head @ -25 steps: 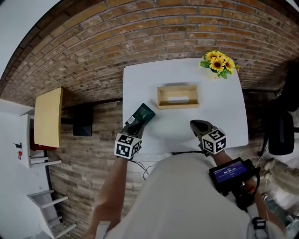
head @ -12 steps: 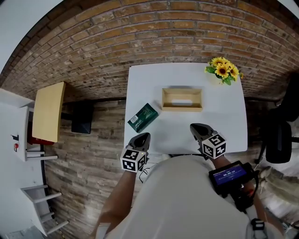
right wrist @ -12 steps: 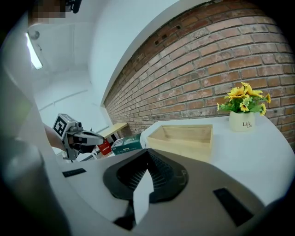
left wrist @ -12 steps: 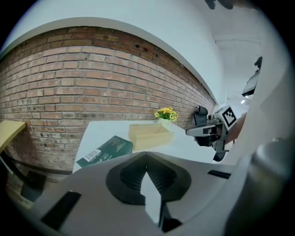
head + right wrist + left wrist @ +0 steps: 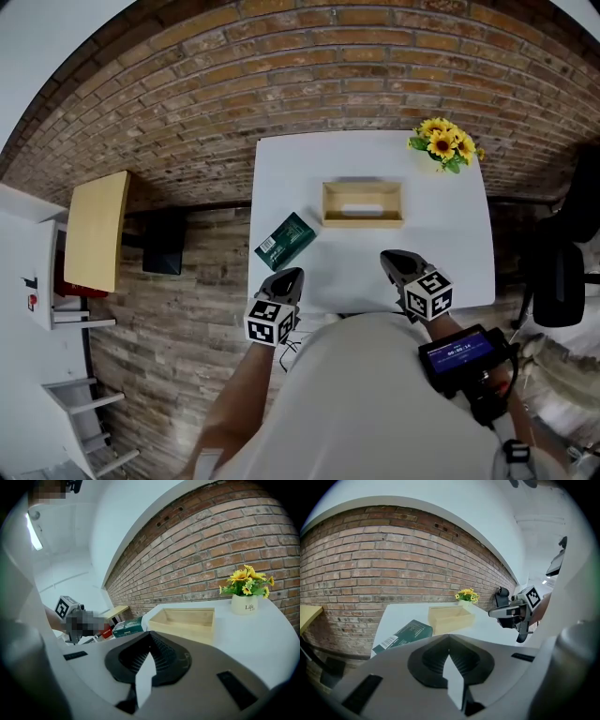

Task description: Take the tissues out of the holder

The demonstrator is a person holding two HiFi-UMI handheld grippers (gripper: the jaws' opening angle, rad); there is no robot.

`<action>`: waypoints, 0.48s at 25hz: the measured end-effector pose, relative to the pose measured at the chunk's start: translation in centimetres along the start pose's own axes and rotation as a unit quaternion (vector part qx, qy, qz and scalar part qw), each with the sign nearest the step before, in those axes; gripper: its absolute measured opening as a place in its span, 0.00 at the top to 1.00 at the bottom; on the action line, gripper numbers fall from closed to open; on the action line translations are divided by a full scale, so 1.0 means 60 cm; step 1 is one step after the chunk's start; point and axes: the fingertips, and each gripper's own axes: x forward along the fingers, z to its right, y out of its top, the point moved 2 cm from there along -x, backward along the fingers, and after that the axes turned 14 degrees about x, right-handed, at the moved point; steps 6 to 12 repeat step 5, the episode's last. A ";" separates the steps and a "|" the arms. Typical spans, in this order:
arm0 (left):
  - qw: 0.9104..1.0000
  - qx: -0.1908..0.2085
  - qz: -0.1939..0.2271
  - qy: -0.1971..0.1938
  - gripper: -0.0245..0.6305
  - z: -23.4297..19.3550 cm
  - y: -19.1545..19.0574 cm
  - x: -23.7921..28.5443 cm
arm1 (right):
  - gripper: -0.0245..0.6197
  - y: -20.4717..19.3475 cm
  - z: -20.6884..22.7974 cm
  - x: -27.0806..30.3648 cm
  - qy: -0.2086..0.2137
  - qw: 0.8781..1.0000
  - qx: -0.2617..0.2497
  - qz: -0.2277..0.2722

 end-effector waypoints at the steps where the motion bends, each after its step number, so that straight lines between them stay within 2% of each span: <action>1: 1.000 0.000 -0.001 -0.001 0.95 0.001 0.001 0.002 | 0.95 0.000 0.001 0.000 0.000 1.000 0.000 0.000; 12: 1.000 0.002 -0.002 -0.004 0.95 0.004 0.004 0.010 | 0.95 0.001 0.008 -0.003 -0.002 1.000 0.003 -0.001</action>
